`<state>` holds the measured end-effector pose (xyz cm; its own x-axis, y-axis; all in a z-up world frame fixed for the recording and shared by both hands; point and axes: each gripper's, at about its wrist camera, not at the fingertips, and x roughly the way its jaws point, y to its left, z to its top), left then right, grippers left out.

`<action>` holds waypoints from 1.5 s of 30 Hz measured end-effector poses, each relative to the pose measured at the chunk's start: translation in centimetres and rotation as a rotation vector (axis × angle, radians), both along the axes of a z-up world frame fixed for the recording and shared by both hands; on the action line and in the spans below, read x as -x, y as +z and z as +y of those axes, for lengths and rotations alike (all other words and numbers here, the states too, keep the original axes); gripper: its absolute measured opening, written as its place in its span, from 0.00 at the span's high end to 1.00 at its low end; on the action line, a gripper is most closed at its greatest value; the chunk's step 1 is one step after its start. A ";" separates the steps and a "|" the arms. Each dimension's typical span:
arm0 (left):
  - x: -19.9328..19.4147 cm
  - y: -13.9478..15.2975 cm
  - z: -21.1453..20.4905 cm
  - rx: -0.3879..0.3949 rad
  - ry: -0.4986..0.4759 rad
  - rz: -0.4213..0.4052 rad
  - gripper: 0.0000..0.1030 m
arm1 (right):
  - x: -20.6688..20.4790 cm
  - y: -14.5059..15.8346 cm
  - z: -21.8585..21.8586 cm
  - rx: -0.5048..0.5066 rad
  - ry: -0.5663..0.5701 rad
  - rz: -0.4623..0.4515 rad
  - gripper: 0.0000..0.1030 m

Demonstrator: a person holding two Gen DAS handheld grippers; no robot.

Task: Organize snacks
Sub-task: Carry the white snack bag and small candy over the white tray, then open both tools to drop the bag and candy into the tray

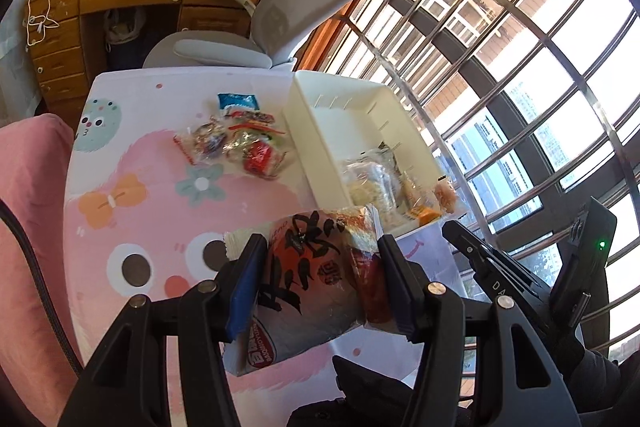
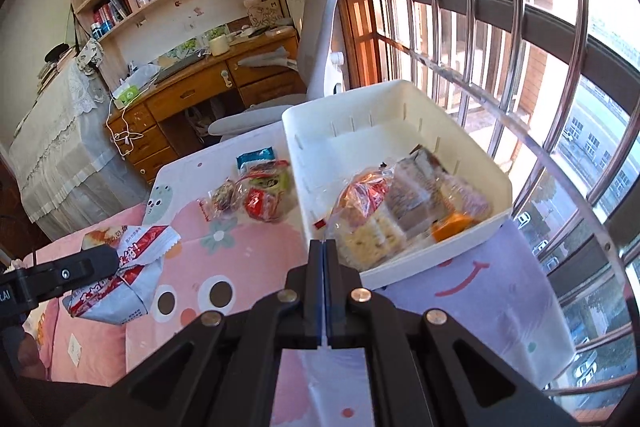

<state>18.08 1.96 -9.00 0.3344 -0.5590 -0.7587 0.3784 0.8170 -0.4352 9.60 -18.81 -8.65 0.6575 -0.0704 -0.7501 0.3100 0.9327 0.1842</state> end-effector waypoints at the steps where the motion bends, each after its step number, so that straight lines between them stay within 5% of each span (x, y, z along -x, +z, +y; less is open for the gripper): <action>1: 0.0 0.1 -0.7 0.003 0.009 -0.003 0.46 | 0.0 0.1 -0.7 0.002 0.010 -0.001 1.00; 16: 0.2 1.2 -10.8 0.028 0.100 -0.076 0.46 | -1.3 0.5 -10.0 0.037 0.169 -0.021 1.00; 31: -4.8 1.8 -19.5 -0.015 0.128 -0.132 0.44 | -4.4 -0.7 -15.6 -0.009 0.285 -0.012 1.00; 35: -6.3 0.9 -21.0 -0.056 0.156 -0.070 0.35 | -5.4 -1.6 -16.3 -0.075 0.323 0.015 0.97; 45: -5.9 -1.2 -20.3 -0.048 0.209 0.015 0.30 | -6.3 -3.8 -17.8 -0.201 0.304 0.104 0.95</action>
